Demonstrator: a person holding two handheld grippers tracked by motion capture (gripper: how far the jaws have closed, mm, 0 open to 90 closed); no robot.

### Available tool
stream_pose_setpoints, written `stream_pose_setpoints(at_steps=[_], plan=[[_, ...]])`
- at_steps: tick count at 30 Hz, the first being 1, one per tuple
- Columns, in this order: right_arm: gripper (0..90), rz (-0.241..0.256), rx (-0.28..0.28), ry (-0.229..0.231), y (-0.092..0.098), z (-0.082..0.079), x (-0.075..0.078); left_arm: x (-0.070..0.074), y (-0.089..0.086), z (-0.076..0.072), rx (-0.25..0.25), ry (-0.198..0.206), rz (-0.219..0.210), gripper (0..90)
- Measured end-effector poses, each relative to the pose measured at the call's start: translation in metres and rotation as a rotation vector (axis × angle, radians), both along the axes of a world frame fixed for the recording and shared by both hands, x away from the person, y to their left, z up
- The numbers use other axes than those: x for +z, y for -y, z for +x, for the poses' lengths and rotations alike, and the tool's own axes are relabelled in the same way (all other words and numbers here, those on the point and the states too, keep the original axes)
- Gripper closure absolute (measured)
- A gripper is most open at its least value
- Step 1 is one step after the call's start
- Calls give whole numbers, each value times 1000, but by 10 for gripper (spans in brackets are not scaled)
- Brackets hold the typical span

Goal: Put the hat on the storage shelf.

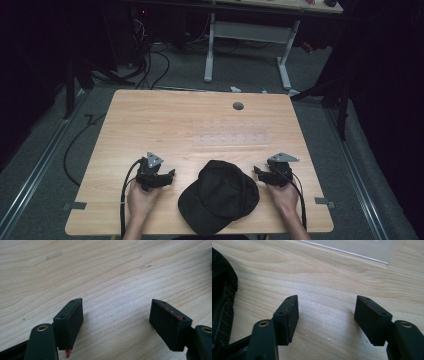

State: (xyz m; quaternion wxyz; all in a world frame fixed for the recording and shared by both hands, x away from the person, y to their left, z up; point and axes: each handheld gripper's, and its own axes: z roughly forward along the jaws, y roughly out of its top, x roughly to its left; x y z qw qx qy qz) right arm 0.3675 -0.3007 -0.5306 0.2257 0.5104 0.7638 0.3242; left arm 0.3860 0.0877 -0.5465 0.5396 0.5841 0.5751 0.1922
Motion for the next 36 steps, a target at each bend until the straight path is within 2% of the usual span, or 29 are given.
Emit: stream_pose_setpoints(at_steps=[2,4,8,10,23,27,36], plan=[[445,11,-14,-12,2,0,2,0,0,0,1,2,0,275],[451,23,-13,-19,4,0,3,0,0,0,0,0,0,275],[460,49,-25,6,9,-4,9,0,0,0,0,1,1,275],[465,76,-25,34,13,-8,15,0,0,0,1,1,0,275],[444,168,22,59,13,-20,29,0,0,0,3,0,-2,275],[451,164,39,55,12,-23,33,0,0,0,3,1,0,275],[492,166,100,103,2,-37,52,0,0,0,4,2,1,274]])
